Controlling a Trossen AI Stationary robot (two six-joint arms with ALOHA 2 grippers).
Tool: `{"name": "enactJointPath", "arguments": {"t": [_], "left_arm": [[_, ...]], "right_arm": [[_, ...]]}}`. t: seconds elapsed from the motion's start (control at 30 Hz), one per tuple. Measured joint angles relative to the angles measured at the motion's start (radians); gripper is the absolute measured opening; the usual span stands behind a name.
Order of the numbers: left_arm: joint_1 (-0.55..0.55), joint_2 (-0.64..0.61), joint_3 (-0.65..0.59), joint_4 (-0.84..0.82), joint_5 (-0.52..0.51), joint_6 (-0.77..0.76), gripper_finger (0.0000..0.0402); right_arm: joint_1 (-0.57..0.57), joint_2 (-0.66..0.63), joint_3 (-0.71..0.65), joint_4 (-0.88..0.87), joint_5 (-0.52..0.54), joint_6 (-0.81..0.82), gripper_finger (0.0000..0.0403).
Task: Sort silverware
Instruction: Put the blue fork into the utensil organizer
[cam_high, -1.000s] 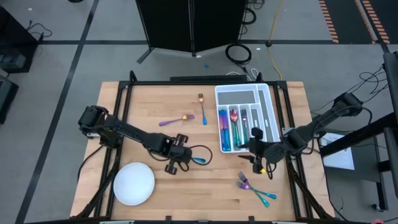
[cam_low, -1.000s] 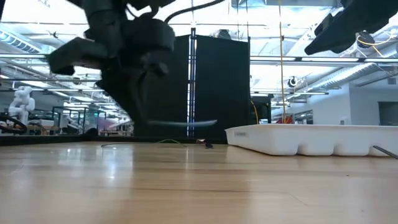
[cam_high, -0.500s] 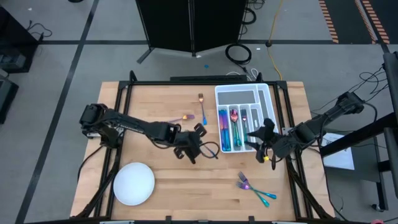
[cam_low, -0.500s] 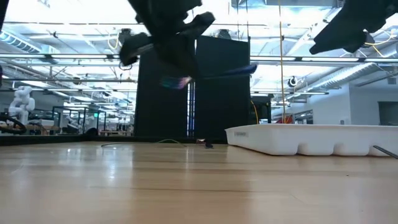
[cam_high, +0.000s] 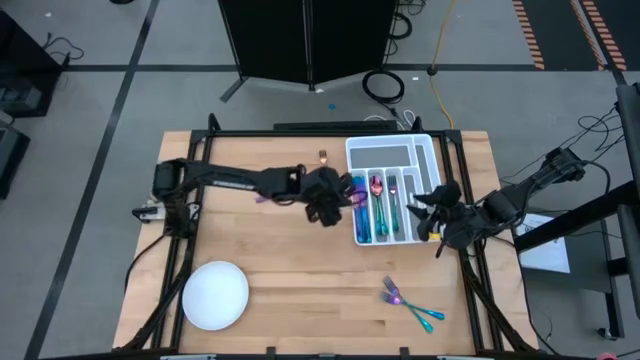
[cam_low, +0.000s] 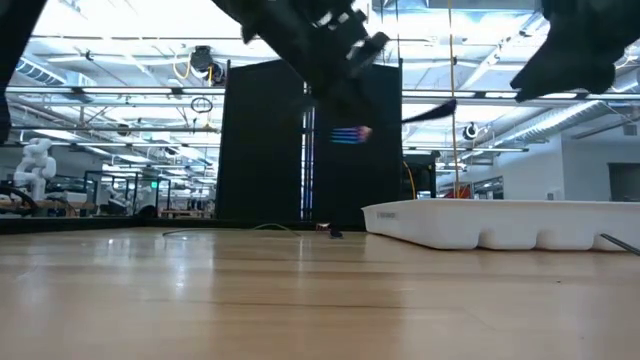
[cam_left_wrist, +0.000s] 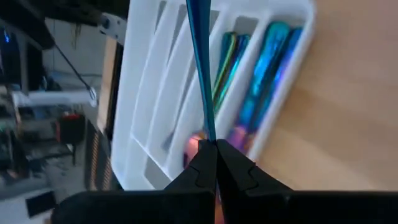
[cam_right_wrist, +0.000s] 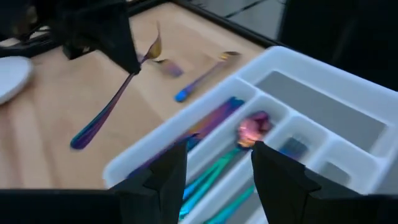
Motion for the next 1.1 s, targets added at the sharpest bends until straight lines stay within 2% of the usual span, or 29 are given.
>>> {"name": "enactJointPath", "arguments": {"t": [0.13, 0.3, 0.53, 0.67, 0.83, 1.1], "left_arm": [[0.033, 0.114, 0.115, 0.027, 0.067, 0.123, 0.0001], [0.061, 0.286, 0.32, 0.019, 0.122, 0.252, 0.0001], [0.082, 0.493, 0.598, 0.045, 0.25, 0.301, 0.0001], [0.088, 0.593, 0.703, 0.049, 0.262, 0.362, 0.0001], [0.092, 0.672, 0.746, 0.043, 0.239, 0.439, 0.0001], [0.088, 0.682, 0.748, 0.026, 0.235, 0.459, 0.0001]], "right_arm": [[0.0, -0.006, 0.0, -0.118, 0.042, 0.119, 0.0166], [0.0, -0.004, 0.0, -0.221, 0.052, 0.222, 0.0166], [0.0, -0.005, 0.0, -0.306, 0.049, 0.25, 0.0166], [0.0, -0.005, 0.0, -0.322, 0.049, 0.256, 0.0166], [0.0, -0.005, -0.008, -0.321, 0.049, 0.257, 0.0166], [0.0, -0.005, -0.022, -0.322, 0.048, 0.267, 0.0166]]}}
